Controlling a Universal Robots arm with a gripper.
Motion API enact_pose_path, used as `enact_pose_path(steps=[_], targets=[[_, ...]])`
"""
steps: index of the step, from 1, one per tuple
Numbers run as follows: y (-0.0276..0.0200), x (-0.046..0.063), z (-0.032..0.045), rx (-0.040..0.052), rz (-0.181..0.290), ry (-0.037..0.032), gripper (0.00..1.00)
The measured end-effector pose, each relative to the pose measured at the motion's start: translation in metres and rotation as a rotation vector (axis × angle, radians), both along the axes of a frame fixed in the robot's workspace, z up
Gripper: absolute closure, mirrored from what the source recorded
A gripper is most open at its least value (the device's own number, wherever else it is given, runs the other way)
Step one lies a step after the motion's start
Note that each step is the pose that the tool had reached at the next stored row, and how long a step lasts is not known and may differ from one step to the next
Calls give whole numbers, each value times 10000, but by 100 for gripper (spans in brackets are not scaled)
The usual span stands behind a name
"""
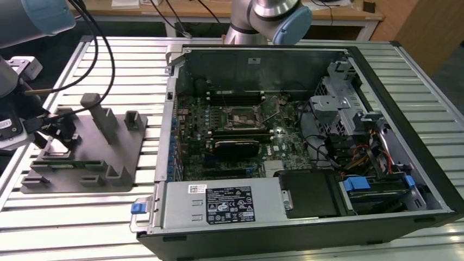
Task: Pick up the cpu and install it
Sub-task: 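Pick up the cpu and move it towards the insertion slot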
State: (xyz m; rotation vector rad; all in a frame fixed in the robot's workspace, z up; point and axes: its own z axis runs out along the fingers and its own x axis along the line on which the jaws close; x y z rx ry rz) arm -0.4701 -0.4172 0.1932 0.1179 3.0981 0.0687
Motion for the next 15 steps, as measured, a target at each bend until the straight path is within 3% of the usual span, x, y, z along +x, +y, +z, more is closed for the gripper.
enact_pose_path(steps=[7,15], targets=[[59,1,-72,2,2,-3,35],[66,-23,-126,-4,2,-1,35]])
